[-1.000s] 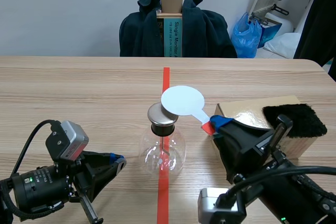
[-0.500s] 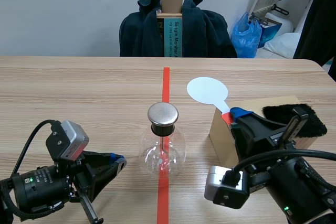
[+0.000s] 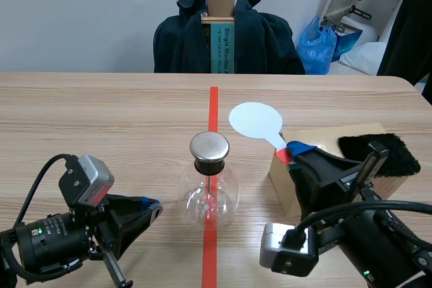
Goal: Do the electroscope experiment.
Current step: 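Move the plate toward and away from the electroscope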
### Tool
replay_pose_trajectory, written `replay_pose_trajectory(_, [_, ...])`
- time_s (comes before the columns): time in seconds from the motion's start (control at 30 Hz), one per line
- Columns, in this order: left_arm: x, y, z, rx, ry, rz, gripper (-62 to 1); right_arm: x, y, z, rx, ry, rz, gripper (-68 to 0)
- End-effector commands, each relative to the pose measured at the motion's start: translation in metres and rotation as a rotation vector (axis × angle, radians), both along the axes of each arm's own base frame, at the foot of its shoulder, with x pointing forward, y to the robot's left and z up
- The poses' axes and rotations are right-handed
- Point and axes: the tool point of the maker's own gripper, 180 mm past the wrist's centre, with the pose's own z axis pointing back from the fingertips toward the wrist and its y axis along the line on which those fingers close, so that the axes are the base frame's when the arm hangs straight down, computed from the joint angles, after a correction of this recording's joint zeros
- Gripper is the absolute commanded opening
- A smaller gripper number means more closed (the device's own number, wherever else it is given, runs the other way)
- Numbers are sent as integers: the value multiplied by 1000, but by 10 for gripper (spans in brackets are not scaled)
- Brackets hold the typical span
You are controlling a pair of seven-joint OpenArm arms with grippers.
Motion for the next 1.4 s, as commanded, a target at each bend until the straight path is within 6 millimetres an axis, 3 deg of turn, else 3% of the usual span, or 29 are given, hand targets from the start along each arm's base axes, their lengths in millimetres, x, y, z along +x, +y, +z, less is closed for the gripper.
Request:
replay_pose_trajectory(0.0, [5,-4,10,-33,-29,4,-577,2,2,8,-6,-37,28,-669])
replay_pose_trajectory(0.37, [5,-4,10,-33,-29,4,-577,-16,25,7,-14,-36,190,-669])
replay_pose_trajectory(0.8, [5,-4,10,-33,-29,4,-577,-19,28,6,-15,-36,215,-669])
replay_pose_trajectory(1.37, [5,-4,10,-33,-29,4,-577,8,-7,8,-3,-37,-33,-669])
